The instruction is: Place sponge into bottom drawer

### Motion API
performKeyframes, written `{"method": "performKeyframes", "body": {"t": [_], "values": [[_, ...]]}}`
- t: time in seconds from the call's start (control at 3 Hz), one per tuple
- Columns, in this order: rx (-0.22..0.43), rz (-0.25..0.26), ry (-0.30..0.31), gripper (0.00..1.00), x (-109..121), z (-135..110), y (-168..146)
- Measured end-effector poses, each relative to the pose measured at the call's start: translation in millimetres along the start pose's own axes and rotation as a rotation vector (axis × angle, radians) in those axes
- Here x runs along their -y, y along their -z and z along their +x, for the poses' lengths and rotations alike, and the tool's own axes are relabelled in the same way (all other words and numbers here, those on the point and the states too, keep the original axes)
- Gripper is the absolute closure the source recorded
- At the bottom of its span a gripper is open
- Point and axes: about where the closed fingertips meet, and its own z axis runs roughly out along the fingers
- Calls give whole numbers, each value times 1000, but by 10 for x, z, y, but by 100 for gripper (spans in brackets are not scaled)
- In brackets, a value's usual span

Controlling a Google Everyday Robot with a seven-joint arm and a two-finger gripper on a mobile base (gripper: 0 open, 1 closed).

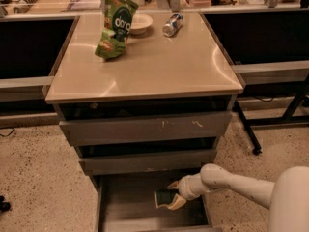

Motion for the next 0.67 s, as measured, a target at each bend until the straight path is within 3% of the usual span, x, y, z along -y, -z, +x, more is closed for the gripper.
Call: {"method": "performKeyframes", "body": {"t": [0.33, 0.67], "values": [[12, -21, -8, 100, 153, 221, -532], [-31, -24, -29, 100, 291, 464, -993]]}}
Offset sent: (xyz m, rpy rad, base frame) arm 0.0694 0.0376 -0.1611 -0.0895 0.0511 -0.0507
